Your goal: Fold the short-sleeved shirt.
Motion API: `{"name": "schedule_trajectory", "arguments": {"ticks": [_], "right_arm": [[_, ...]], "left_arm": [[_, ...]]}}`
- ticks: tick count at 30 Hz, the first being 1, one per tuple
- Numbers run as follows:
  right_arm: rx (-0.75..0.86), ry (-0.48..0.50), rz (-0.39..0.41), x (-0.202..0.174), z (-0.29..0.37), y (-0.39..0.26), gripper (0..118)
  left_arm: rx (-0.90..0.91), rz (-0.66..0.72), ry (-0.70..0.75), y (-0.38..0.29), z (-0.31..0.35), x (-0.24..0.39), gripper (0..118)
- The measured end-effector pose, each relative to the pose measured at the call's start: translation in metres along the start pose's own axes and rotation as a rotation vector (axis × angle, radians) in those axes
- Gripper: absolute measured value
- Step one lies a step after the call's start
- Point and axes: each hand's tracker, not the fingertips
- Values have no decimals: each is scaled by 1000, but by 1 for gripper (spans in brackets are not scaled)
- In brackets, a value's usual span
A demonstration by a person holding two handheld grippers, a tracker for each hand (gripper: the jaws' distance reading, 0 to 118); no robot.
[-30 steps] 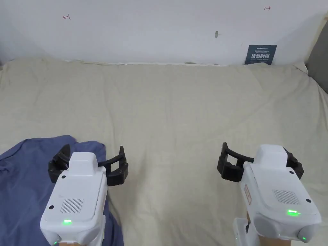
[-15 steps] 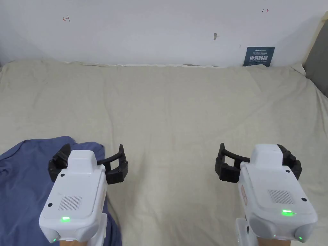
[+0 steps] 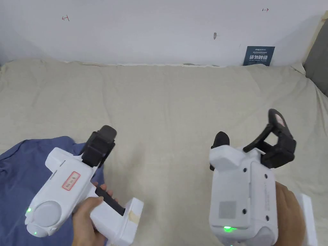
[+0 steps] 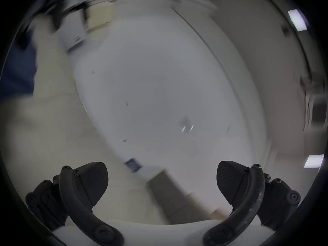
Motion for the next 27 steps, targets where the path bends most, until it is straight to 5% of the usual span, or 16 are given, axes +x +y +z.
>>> {"name": "schedule_trajectory", "arguments": {"ticks": [4, 8, 11, 27], "right_arm": [[-168, 167, -464, 29, -12, -13, 118], [-276, 290, -770, 39, -20, -31, 118], [-302, 305, -812, 38, -20, -38, 118], [-264, 333, -746, 36, -15, -29, 118]], "left_arm": [[137, -657, 81, -18, 6, 38, 118], [200, -993, 113, -38, 7, 44, 118], [209, -1015, 118, -43, 9, 42, 118], [214, -947, 96, -33, 10, 42, 118]]}}
